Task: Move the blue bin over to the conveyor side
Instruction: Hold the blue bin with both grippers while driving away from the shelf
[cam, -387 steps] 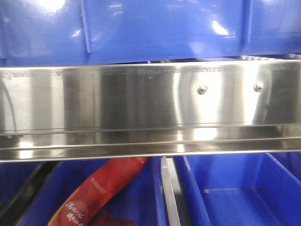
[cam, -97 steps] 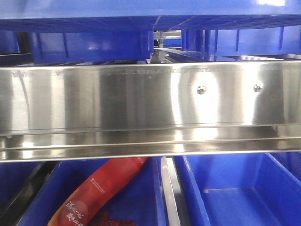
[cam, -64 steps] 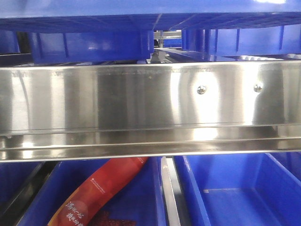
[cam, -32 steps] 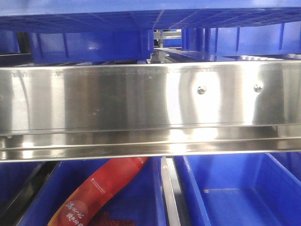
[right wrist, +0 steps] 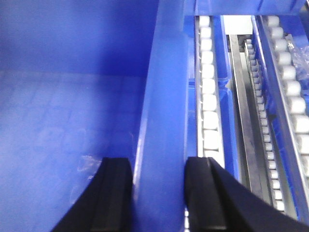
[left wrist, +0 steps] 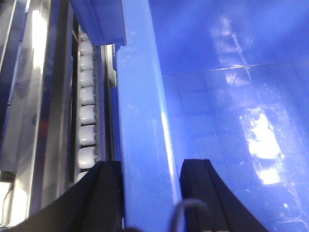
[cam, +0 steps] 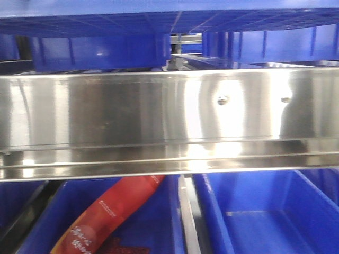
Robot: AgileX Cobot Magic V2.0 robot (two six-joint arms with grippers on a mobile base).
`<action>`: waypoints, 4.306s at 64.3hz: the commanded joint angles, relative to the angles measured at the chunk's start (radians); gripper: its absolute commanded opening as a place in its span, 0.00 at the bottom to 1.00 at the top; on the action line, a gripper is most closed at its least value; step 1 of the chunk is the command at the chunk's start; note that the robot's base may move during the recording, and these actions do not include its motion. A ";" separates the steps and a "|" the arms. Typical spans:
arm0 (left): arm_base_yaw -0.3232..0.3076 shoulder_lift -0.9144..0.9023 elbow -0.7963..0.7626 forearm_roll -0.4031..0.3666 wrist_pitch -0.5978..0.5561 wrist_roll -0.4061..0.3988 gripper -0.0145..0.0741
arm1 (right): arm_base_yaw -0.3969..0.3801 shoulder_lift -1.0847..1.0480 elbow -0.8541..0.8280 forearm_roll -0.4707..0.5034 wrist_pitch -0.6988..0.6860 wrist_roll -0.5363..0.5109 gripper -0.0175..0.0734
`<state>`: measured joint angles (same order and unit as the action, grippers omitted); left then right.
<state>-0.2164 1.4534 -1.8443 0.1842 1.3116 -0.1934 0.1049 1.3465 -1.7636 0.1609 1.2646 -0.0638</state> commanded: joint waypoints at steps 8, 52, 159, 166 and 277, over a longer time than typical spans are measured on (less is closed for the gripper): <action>-0.009 -0.029 -0.014 0.006 -0.090 0.008 0.15 | -0.002 -0.024 -0.016 0.005 -0.099 -0.015 0.10; -0.009 -0.029 -0.014 0.006 -0.126 0.008 0.15 | -0.002 -0.024 -0.016 0.005 -0.099 -0.015 0.10; -0.009 -0.029 -0.014 0.006 -0.128 0.008 0.15 | -0.002 -0.024 -0.016 0.005 -0.099 -0.015 0.10; -0.009 -0.029 -0.014 0.006 -0.128 0.008 0.15 | -0.002 -0.024 -0.016 0.005 -0.099 -0.015 0.10; -0.009 -0.029 -0.014 0.006 -0.128 0.008 0.15 | -0.002 -0.024 -0.016 0.005 -0.099 -0.015 0.10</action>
<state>-0.2181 1.4534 -1.8428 0.1843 1.2799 -0.1955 0.1049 1.3451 -1.7636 0.1593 1.2580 -0.0638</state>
